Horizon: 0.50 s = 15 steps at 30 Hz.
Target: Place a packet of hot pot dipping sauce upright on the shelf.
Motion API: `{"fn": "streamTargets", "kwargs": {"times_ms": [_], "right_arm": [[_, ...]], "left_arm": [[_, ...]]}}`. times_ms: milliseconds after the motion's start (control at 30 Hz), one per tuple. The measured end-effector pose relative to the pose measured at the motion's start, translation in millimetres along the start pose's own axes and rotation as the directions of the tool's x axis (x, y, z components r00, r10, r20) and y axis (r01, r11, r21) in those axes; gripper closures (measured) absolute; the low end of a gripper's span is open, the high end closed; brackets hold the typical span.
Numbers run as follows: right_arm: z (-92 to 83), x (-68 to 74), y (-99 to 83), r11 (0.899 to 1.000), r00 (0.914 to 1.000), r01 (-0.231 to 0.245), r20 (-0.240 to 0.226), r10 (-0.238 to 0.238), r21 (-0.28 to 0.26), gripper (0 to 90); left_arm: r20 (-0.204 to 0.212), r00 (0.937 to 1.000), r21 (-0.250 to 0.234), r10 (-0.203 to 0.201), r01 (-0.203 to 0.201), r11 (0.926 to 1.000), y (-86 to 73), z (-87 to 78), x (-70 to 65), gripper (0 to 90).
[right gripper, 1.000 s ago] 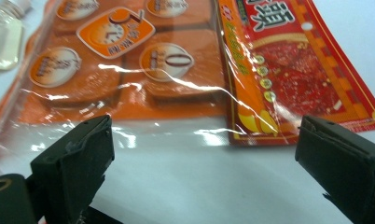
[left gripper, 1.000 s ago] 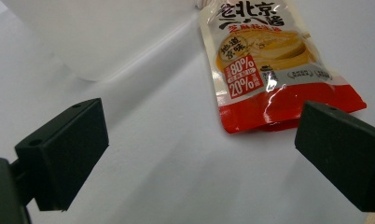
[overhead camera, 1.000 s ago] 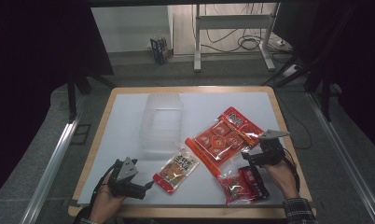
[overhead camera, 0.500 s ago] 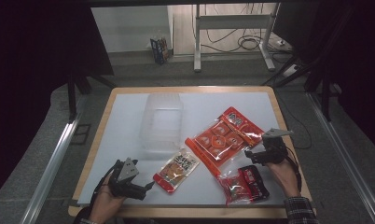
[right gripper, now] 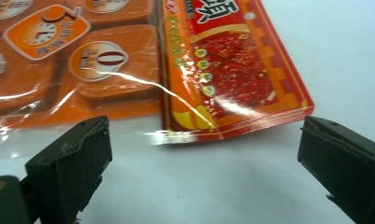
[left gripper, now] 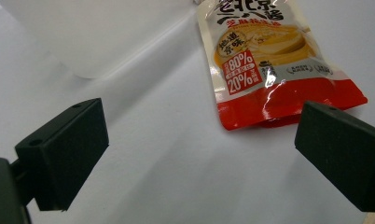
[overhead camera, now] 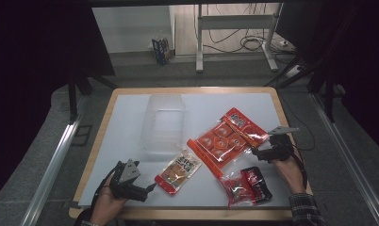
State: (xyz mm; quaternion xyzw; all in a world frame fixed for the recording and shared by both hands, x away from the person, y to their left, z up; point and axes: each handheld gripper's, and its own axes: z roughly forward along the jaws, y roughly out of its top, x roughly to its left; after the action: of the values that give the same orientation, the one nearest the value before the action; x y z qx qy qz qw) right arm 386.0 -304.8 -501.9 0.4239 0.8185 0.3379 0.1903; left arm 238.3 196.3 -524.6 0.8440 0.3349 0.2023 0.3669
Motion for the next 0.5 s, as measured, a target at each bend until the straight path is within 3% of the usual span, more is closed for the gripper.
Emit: {"fn": "streamTargets", "kwargs": {"times_ms": [300, 500], "right_arm": [[18.5, -17.7, 3.0, 0.999, 0.9991, -0.038, -0.019, 0.038, 0.030, 1.1], [27.5, -23.2, 7.1, 0.998, 0.9965, -0.053, -0.063, 0.055, 0.038, 1.8]], "left_arm": [[0.000, 1.0000, 0.009, 0.005, -0.005, 1.0000, -0.2, 0.6, -0.1, 2.6], [0.000, 1.0000, 0.012, 0.006, -0.006, 0.9999, -0.3, 1.1, -0.1, 2.6]]}}
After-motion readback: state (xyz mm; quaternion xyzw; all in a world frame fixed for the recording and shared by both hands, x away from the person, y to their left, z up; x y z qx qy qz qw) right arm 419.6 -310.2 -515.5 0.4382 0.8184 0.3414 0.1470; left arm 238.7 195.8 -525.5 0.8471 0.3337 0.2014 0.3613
